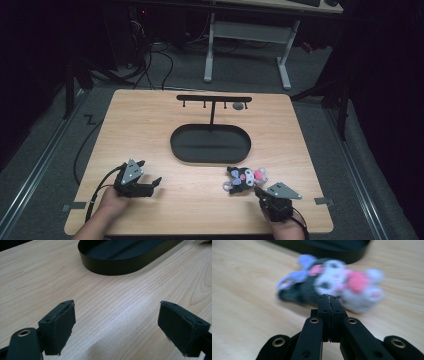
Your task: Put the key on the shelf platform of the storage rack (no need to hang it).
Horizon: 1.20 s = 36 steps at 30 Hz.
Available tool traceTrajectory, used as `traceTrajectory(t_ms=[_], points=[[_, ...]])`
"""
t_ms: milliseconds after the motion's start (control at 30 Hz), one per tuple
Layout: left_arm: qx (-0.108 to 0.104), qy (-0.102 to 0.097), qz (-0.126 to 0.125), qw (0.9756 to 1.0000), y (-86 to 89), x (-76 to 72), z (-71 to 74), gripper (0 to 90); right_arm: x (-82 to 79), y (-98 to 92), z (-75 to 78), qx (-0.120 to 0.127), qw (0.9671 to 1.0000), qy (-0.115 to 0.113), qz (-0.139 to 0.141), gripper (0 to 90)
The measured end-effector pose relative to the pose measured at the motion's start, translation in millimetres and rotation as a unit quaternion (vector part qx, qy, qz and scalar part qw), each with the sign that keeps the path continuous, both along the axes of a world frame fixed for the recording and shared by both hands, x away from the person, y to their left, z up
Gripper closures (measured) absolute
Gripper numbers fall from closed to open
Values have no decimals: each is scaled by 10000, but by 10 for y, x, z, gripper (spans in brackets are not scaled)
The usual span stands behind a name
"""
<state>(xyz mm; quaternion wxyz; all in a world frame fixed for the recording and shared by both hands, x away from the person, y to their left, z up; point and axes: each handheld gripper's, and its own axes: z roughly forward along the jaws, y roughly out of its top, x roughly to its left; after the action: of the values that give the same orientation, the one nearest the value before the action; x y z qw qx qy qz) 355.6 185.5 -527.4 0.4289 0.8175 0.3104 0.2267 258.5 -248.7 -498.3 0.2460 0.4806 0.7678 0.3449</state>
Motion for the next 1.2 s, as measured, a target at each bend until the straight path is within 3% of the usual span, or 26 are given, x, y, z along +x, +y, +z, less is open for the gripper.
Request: traceTrajectory(t_ms=[100,133,400,467,533,567,600,667,700,733,867,1000,1067,1133,1200], points=[[2,8,-8,10000,9,-8,2,154,22,127,-59,-134,9996,119,196,899],[6,0,-8,10000,16,-15,2,154,76,269,-123,-280,9988,209,351,899],[-71,-95,40,9999,80,-82,8,154,331,394,-153,-408,9989,182,124,899],[-59,-60,39,10000,93,-90,8,154,317,360,-116,-277,9994,121,146,899],[-68,-50,51,10000,98,-91,8,154,256,196,27,-137,9997,-196,-108,899],[-72,-50,55,9999,99,-92,7,154,256,196,27,-137,9997,-196,-108,899],[-70,-49,56,9999,98,-92,7,154,253,34,94,-47,9985,-372,-404,900],[-57,-66,49,9999,92,-96,4,154,289,-175,111,-110,9953,-505,-823,900],[-52,-77,41,9999,90,-98,3,154,289,-175,111,-110,9953,-505,-823,900],[-50,-81,37,9999,88,-99,3,154,346,-316,66,-191,9930,-438,-1077,900],[-82,-56,58,9999,94,-89,9,154,421,-419,-53,-183,9934,-237,-1105,900],[-124,-56,76,9999,100,-85,14,154,395,-398,-62,-164,9942,-212,-1037,900],[-139,-52,84,9999,91,-71,19,154,307,-339,-53,-294,9953,-232,-893,900],[-135,-51,81,9999,87,-63,22,154,278,-323,-52,-313,9954,-224,-878,900],[-151,-73,102,9998,70,-34,36,154,148,-253,-51,-331,9966,-171,-739,900]])
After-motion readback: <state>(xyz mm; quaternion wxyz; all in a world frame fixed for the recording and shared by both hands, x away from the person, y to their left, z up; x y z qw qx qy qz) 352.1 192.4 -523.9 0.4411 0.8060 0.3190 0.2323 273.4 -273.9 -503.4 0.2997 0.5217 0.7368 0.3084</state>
